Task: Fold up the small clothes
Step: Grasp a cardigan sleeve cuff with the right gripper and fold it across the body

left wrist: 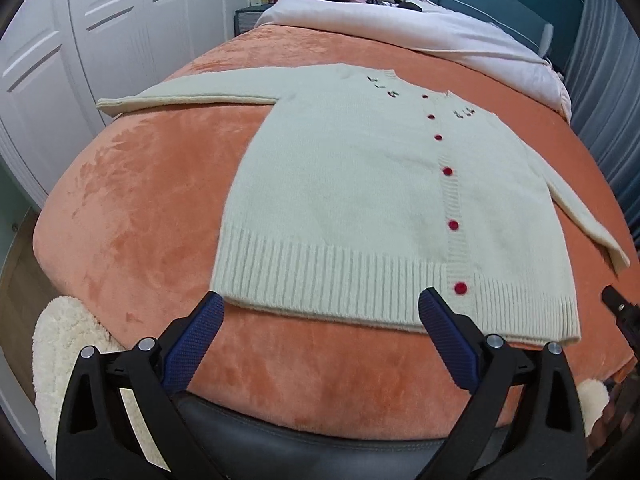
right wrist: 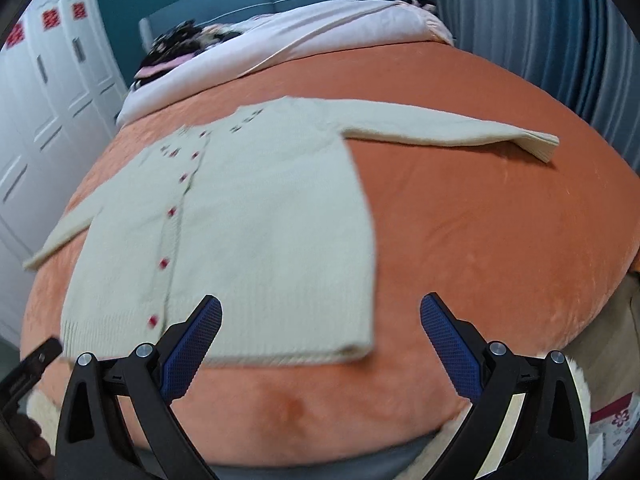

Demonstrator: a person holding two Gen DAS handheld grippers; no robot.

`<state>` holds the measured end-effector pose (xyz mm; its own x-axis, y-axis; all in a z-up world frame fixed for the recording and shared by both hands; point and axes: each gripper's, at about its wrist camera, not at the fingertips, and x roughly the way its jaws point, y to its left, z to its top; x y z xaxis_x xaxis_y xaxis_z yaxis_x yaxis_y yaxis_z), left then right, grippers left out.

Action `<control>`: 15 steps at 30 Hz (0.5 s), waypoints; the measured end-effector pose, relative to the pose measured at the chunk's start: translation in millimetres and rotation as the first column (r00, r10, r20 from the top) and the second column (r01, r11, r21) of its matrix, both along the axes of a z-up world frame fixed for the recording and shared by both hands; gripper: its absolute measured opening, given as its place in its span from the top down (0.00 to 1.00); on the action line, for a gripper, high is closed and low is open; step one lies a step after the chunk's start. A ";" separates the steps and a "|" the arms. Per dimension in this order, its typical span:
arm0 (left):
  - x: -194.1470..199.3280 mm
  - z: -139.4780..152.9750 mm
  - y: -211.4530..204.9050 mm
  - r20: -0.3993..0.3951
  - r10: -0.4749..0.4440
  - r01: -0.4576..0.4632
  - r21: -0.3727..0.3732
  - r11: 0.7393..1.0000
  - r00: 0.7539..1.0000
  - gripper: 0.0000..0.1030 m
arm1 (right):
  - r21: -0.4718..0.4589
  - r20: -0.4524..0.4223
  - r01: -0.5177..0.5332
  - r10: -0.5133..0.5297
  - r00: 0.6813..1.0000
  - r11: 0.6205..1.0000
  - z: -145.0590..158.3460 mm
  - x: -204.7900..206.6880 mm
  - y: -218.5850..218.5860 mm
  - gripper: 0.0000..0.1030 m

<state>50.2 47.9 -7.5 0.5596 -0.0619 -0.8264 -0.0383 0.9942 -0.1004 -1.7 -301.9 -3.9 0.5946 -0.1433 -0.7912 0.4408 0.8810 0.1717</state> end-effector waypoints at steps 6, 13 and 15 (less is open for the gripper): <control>52.9 0.8 9.9 0.014 0.055 -0.055 -0.024 0.998 0.998 0.07 | 0.198 0.053 0.299 -0.315 0.948 0.933 -27.3 57.3 -211.0 0.05; 104.7 -6.8 6.4 0.005 0.076 -0.076 -0.022 0.997 0.997 0.07 | 0.394 -0.020 0.544 -0.585 0.811 0.741 -88.1 104.1 -350.2 0.55; 116.6 -11.7 4.4 -0.001 0.073 -0.073 -0.021 0.997 0.997 0.07 | 0.432 0.016 0.501 -0.562 0.827 0.749 -80.8 130.9 -352.1 0.87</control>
